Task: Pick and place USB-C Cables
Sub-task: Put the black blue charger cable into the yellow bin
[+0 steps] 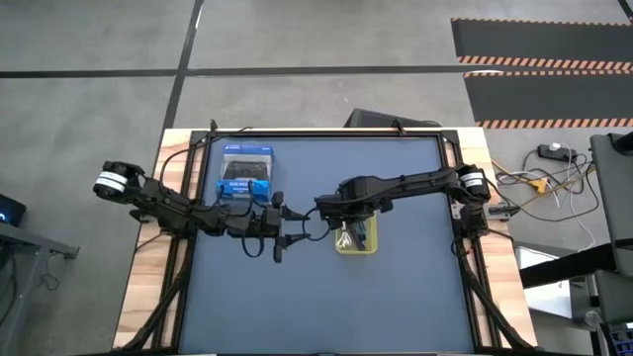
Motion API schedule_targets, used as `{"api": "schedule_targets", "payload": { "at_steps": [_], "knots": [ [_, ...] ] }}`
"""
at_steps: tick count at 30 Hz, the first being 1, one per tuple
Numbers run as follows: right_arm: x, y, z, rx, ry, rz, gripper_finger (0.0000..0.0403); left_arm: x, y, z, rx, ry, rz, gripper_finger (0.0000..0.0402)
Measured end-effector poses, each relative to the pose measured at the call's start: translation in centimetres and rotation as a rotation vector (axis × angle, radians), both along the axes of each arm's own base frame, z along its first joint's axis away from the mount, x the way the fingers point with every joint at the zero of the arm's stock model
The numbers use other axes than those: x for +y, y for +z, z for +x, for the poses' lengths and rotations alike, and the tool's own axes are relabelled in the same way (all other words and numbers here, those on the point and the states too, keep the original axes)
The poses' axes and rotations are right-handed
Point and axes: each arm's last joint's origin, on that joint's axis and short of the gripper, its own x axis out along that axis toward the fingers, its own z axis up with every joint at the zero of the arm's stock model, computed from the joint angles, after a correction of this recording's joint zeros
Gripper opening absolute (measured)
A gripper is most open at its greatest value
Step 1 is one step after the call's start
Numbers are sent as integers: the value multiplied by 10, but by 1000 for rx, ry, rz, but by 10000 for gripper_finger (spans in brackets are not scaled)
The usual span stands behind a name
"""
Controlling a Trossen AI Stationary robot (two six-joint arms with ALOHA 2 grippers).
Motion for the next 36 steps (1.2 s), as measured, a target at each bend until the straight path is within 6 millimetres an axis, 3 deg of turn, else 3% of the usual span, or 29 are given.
{"api": "schedule_targets", "payload": {
  "at_steps": [24,36],
  "knots": [
    [1,-2,0,-6,-14,26,38,0,-1,0,8,-1,0,204],
    [1,-13,-3,26,-20,25,38,0,-3,0,37,-3,5,204]
  ]
}}
